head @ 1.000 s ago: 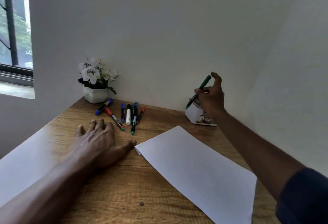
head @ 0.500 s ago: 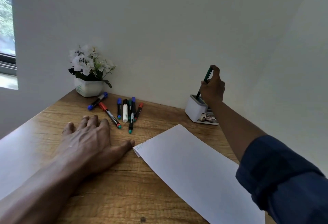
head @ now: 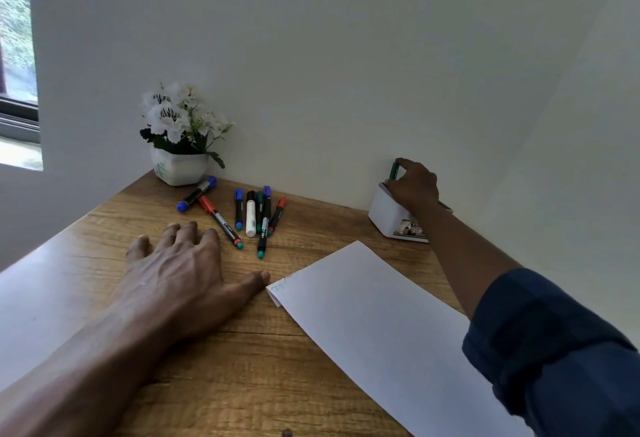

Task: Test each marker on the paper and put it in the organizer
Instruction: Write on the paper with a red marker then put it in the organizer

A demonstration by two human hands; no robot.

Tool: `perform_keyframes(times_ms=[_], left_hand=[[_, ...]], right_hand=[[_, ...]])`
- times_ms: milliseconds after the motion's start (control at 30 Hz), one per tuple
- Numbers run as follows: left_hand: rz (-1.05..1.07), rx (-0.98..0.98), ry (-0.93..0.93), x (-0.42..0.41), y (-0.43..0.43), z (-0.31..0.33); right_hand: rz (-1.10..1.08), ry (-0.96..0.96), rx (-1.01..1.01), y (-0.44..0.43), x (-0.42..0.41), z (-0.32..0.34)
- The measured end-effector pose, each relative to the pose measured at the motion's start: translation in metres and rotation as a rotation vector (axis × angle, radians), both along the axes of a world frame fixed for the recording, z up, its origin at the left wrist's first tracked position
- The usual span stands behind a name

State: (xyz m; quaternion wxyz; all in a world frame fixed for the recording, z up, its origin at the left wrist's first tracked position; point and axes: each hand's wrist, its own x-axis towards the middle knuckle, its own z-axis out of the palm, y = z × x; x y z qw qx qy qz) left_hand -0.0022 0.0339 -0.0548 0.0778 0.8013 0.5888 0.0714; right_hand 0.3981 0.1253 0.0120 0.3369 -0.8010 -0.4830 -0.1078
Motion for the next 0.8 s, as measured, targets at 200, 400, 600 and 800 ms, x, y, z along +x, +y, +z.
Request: perform_keyframes(times_ms=[200, 400, 600, 800], left_hand=[[0.001, 0.01, -0.016, -0.001, -0.001, 0.0], [0.006, 0.002, -0.022, 0.001, -0.001, 0.0], [0.001, -0.006, -0.019, 0.0, 0.0, 0.001], [-0.01, -0.01, -0.026, -0.001, 0.001, 0.0]], right_hand=[[0.011, -0.061, 0.212, -0.012, -0.02, 0.003], [0.334, -0.256, 0.436, -0.033, -0.065, -0.014], [0.663, -0.295, 0.072, -0.023, -0.12, -0.037], [0.682, -0.552, -0.26, -0.006, -0.159, -0.036]])
